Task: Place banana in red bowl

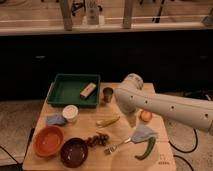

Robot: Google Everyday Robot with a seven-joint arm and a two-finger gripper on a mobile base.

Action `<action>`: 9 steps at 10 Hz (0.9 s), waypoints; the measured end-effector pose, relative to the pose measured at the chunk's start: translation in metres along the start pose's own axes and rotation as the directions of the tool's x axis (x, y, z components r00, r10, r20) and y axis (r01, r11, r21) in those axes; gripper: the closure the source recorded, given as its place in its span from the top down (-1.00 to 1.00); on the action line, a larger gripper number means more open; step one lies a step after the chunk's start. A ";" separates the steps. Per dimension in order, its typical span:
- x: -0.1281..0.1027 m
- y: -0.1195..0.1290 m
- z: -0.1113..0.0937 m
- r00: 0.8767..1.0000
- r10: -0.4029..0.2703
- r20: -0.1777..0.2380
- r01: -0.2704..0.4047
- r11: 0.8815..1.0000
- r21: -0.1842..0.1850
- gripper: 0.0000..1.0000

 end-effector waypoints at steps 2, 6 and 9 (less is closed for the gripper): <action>-0.009 -0.005 0.009 0.999 -0.030 0.023 0.030 1.000 0.004 0.60; -0.022 -0.013 0.028 0.995 -0.063 0.073 0.063 0.998 0.013 0.60; -0.026 -0.019 0.034 0.992 -0.076 0.103 0.074 0.997 0.018 0.60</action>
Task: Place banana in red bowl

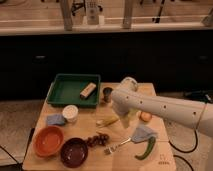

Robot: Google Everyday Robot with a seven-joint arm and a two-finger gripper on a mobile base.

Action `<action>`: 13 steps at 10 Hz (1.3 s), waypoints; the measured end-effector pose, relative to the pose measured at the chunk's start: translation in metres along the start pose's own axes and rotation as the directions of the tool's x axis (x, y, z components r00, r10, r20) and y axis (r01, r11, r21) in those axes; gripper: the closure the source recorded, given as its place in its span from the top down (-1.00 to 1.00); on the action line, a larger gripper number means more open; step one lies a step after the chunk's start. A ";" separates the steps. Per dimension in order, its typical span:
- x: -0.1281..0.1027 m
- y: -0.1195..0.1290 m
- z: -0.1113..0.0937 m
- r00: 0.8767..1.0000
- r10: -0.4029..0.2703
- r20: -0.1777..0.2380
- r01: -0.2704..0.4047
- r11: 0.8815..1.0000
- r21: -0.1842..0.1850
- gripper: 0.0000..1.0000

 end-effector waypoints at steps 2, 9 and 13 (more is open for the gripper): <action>-0.006 -0.002 0.012 1.000 -0.010 0.022 0.010 1.000 0.000 0.60; -0.018 -0.014 0.037 0.996 -0.054 0.071 0.054 0.999 0.006 0.60; -0.020 -0.020 0.048 0.992 -0.106 0.074 0.107 0.994 -0.013 0.60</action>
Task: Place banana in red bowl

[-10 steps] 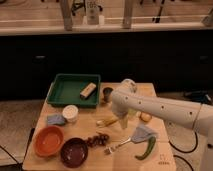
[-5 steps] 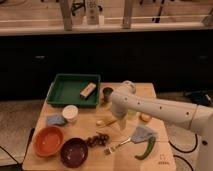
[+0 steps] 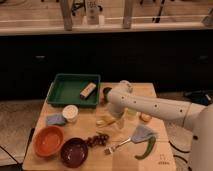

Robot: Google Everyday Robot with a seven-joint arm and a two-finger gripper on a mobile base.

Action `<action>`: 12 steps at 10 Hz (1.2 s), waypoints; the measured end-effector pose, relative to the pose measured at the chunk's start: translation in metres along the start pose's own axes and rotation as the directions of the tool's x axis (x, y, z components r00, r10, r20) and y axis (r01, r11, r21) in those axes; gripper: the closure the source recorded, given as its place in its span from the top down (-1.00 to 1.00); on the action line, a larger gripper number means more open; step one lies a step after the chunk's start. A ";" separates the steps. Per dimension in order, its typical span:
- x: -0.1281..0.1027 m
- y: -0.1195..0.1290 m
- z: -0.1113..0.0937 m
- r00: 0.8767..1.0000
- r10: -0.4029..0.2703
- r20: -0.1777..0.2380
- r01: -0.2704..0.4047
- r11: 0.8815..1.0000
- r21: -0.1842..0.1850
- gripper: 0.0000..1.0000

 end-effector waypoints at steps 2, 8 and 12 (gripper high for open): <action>0.002 -0.001 0.005 1.000 -0.018 -0.001 0.018 1.000 -0.009 0.60; 0.006 -0.001 0.017 0.998 -0.064 0.004 0.064 0.997 -0.032 0.24; 0.008 0.002 0.022 0.998 -0.070 0.006 0.070 0.997 -0.038 -0.53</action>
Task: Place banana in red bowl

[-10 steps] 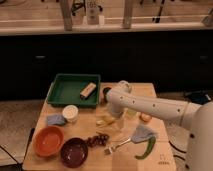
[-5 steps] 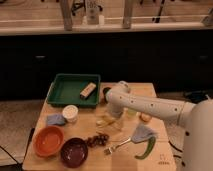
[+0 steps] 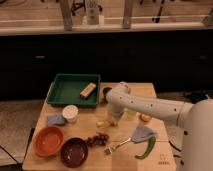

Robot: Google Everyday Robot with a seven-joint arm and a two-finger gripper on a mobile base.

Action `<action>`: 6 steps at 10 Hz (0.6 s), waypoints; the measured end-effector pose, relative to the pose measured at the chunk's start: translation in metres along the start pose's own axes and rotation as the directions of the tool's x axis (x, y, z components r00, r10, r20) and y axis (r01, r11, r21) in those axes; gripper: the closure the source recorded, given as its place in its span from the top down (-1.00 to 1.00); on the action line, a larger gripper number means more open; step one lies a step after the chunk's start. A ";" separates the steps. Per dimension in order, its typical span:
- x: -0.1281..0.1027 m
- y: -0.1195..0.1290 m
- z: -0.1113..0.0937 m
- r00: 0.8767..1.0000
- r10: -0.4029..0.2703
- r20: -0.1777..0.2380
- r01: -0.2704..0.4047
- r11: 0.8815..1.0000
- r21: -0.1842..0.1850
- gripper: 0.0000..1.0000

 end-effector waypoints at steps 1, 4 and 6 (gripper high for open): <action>0.000 0.000 0.001 1.000 -0.001 -0.001 0.001 1.000 0.003 -0.81; -0.003 -0.002 -0.020 1.000 -0.025 -0.015 0.025 1.000 0.017 -1.00; -0.009 -0.006 -0.043 0.999 -0.046 -0.026 0.047 0.999 0.024 -1.00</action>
